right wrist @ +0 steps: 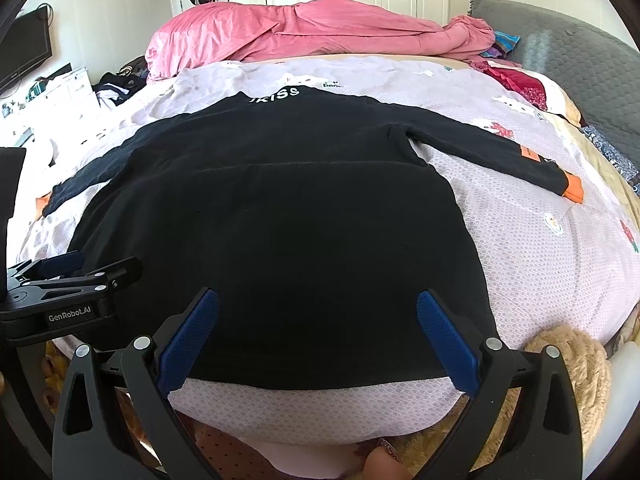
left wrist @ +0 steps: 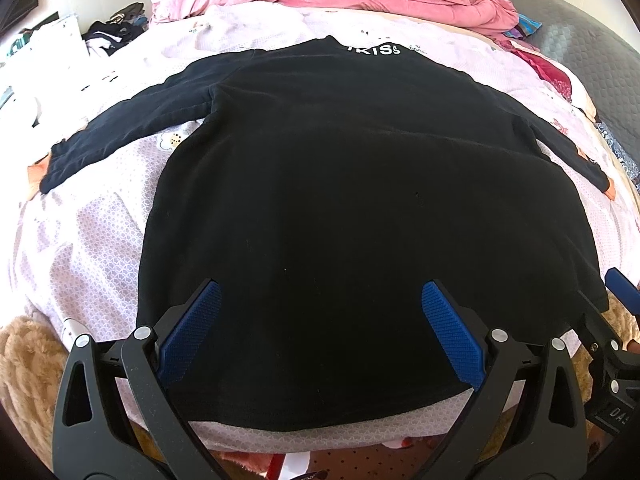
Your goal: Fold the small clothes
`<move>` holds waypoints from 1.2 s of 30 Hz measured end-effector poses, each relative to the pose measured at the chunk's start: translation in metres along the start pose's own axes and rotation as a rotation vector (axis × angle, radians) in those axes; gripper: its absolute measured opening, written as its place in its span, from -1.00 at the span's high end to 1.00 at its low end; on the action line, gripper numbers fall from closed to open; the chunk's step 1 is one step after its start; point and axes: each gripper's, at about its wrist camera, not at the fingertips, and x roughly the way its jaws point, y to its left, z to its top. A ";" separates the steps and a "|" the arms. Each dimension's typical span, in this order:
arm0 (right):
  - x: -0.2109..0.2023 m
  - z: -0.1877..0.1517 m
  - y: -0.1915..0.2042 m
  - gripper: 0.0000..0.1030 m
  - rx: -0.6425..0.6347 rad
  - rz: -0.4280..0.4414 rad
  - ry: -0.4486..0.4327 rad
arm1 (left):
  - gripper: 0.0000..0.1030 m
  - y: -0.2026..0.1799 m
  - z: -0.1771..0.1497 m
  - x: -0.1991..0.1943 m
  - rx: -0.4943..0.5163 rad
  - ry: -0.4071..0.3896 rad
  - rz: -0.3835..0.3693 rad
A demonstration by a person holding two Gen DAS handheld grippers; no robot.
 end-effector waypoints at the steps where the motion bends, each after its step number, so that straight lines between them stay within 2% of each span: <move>1: 0.000 0.000 0.000 -0.92 -0.001 0.001 0.000 | -0.84 0.000 0.000 0.000 -0.001 0.000 -0.001; 24: 0.004 0.004 -0.001 -0.92 0.009 -0.012 0.010 | -0.83 0.001 0.005 0.002 -0.008 0.001 -0.004; 36: 0.011 0.025 -0.026 -0.92 0.066 -0.038 0.009 | -0.83 -0.006 0.040 0.009 0.010 -0.007 -0.031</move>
